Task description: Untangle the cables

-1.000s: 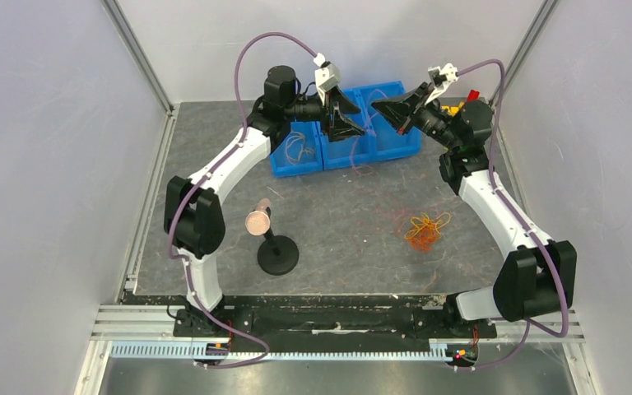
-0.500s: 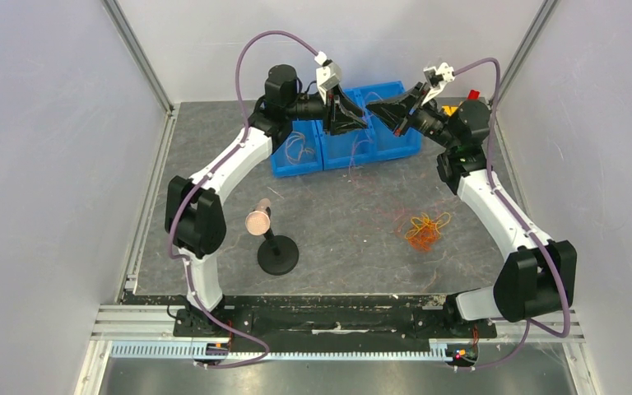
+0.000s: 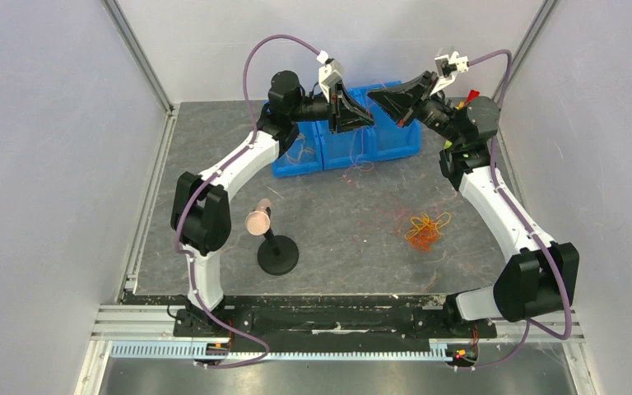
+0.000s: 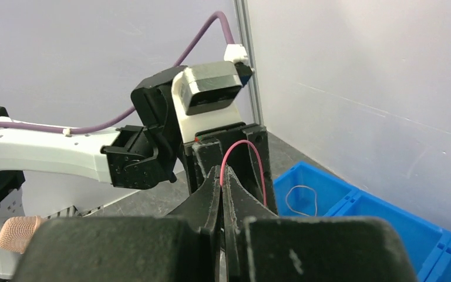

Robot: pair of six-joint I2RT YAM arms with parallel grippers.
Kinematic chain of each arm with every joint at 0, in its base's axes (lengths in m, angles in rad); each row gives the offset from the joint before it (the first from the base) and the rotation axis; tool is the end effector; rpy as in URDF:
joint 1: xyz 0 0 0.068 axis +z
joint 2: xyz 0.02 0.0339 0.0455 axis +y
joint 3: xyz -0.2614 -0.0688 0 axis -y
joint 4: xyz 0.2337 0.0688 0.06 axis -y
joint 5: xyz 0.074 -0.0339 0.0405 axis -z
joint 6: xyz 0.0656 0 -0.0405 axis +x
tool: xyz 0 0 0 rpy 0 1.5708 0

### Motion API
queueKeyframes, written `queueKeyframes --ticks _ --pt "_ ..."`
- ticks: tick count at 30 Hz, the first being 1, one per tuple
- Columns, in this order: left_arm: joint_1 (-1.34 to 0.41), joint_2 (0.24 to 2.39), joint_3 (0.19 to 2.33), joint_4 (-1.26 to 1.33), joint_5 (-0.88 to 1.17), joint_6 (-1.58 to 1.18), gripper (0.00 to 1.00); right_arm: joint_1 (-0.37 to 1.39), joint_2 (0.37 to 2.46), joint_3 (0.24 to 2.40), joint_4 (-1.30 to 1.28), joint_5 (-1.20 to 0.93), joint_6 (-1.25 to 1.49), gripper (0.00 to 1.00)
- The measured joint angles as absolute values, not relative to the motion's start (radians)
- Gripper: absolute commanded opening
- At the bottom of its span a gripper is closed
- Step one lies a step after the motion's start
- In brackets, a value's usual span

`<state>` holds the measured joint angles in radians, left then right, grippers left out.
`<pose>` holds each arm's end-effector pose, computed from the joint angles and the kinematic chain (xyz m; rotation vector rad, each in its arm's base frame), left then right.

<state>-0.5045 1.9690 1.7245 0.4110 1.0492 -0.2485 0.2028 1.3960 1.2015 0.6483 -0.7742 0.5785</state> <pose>0.3821 -0.2759 0.3738 1.0919 1.2252 -1.3176 0.3082 0.1102 0.4376 -0.5063 1.2310 1.0996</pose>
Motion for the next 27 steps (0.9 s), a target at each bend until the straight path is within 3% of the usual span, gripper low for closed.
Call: queueKeyframes --ticks 1,2,11,17,24,26,27 --pt "-0.505 1.971 1.718 0.422 1.049 -0.263 0.05 0.202 1.396 1.203 0.65 -0.774 0.581 0.0" --pt "-0.506 1.971 1.71 0.43 1.05 -0.277 0.02 0.2 1.396 1.206 0.651 -0.774 0.584 0.0" --pt "-0.451 2.0 1.793 0.514 1.022 -0.399 0.02 0.097 1.39 1.158 0.577 -0.758 0.5 0.0" --pt "-0.463 2.039 1.878 0.522 1.051 -0.502 0.02 0.149 1.394 1.028 0.562 -0.743 0.461 0.0" --pt "-0.431 2.056 1.882 0.429 1.048 -0.428 0.2 0.137 1.409 1.058 0.54 -0.744 0.463 0.0" --pt "-0.419 2.039 1.857 0.368 1.049 -0.344 0.33 0.136 1.409 1.088 0.533 -0.76 0.466 0.0" --pt "-0.416 2.032 1.847 0.344 1.049 -0.31 0.47 0.136 1.409 1.101 0.533 -0.768 0.469 0.0"
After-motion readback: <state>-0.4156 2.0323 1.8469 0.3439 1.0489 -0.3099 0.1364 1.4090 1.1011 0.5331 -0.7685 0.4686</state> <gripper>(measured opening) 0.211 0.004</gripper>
